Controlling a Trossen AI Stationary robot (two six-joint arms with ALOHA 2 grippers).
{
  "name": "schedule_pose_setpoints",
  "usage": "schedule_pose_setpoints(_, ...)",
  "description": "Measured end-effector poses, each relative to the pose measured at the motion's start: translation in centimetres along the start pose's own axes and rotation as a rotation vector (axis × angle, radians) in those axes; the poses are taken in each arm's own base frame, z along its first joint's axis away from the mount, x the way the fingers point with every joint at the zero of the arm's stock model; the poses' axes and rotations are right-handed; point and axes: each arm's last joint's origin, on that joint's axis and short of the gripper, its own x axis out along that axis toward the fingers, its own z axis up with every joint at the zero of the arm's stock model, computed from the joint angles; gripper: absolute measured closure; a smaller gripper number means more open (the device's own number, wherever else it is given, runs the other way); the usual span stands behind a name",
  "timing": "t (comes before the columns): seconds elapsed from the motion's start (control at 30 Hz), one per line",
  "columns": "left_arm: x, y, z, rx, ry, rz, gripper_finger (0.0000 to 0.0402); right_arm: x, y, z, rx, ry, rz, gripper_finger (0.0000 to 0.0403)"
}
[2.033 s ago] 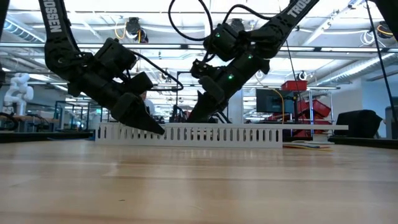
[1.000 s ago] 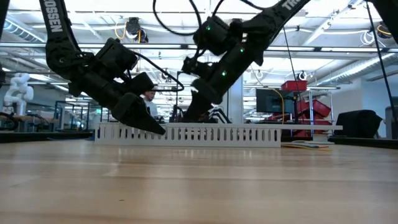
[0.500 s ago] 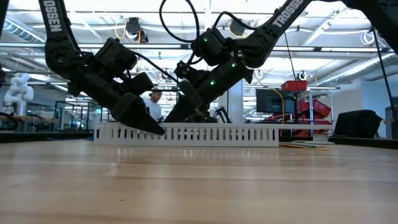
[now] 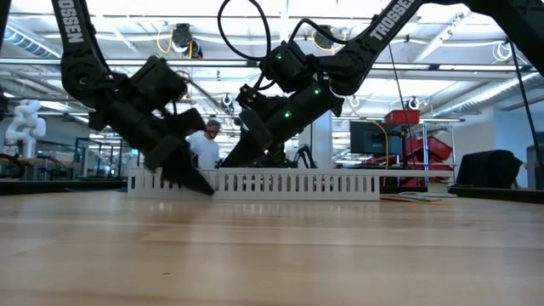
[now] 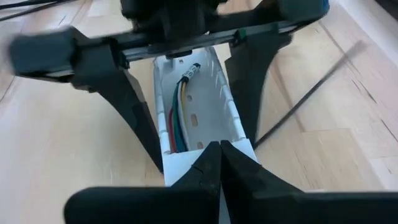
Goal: Ziptie cables
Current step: Close the white cable duct
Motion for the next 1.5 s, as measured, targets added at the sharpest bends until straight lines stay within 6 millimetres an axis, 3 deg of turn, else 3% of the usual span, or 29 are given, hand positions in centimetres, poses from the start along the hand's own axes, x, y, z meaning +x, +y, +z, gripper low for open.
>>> schedule_pose_setpoints(0.13, -0.4, 0.0, 0.2, 0.018, 0.035, 0.026, 0.0042, 0.0, 0.0, 0.0, -0.001, -0.001, -0.001, 0.0403)
schedule_pose_setpoints(0.33, -0.5, 0.1, 0.3, 0.018, 0.061, 0.049, 0.0031, 0.0, 0.0, 0.0, -0.002, 0.000, -0.002, 0.0403)
schedule_pose_setpoints(0.47, -0.5, 0.0, 0.4, 0.021, 0.059, 0.046, 0.0055, -0.1, 0.0, 0.1, -0.007, -0.003, -0.001, 0.0403)
schedule_pose_setpoints(0.77, -0.3, -0.1, 0.3, 0.004, 0.064, 0.037, 0.0155, -2.0, 0.7, 1.9, -0.060, -0.062, 0.018, 0.0403)
schedule_pose_setpoints(1.03, -0.3, 0.0, 0.3, -0.001, 0.070, 0.049, 0.0158, -5.9, 1.8, 3.5, -0.097, 0.027, 0.038, 0.0403)
schedule_pose_setpoints(1.2, -0.3, 0.0, 0.3, -0.001, 0.069, 0.047, 0.0157, -5.1, 1.5, 3.0, -0.107, 0.034, 0.034, 0.0403)
schedule_pose_setpoints(1.5, -0.3, -0.1, 0.2, 0.003, 0.074, 0.028, 0.0157, -1.6, -0.9, 1.4, -0.053, -0.047, 0.070, 0.0403)
